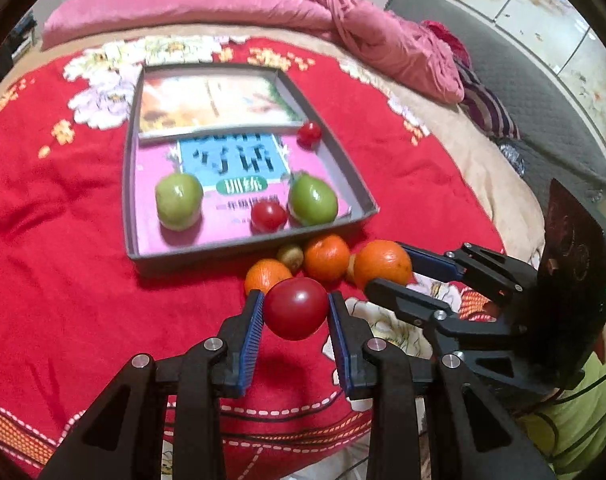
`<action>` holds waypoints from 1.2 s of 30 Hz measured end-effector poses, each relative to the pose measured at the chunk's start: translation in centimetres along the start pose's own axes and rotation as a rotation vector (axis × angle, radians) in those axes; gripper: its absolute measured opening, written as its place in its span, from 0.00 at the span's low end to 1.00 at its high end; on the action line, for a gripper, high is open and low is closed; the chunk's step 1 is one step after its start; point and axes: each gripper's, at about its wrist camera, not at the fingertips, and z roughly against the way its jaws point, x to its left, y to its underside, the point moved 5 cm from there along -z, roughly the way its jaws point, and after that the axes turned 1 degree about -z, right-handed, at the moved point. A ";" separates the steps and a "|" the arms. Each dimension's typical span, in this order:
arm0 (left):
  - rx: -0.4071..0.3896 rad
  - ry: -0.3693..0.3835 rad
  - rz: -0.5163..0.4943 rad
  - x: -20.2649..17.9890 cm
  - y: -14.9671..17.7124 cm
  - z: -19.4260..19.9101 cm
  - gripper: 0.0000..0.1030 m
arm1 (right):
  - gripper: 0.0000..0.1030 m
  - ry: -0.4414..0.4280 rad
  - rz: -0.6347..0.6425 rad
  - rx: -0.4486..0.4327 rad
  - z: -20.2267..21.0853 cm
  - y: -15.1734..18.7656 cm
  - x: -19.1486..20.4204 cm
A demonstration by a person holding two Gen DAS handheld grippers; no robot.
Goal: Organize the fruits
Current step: 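Grasp an orange with the right tool while the left tool grasps a cherry tomato, then lift and carry the orange and tomato over the tray with both tools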
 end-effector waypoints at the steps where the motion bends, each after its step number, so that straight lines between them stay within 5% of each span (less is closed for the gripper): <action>1: -0.011 0.001 0.001 -0.1 -0.3 0.4 0.32 | 0.36 0.001 -0.002 -0.013 0.4 -0.3 0.0; 18: -0.109 -0.056 0.024 0.4 -3.0 3.3 0.32 | 0.36 0.048 -0.025 -0.114 3.4 -3.4 -1.0; 36: -0.124 -0.092 0.047 0.6 -6.0 3.2 0.32 | 0.36 0.071 -0.036 -0.161 3.9 -6.7 -2.8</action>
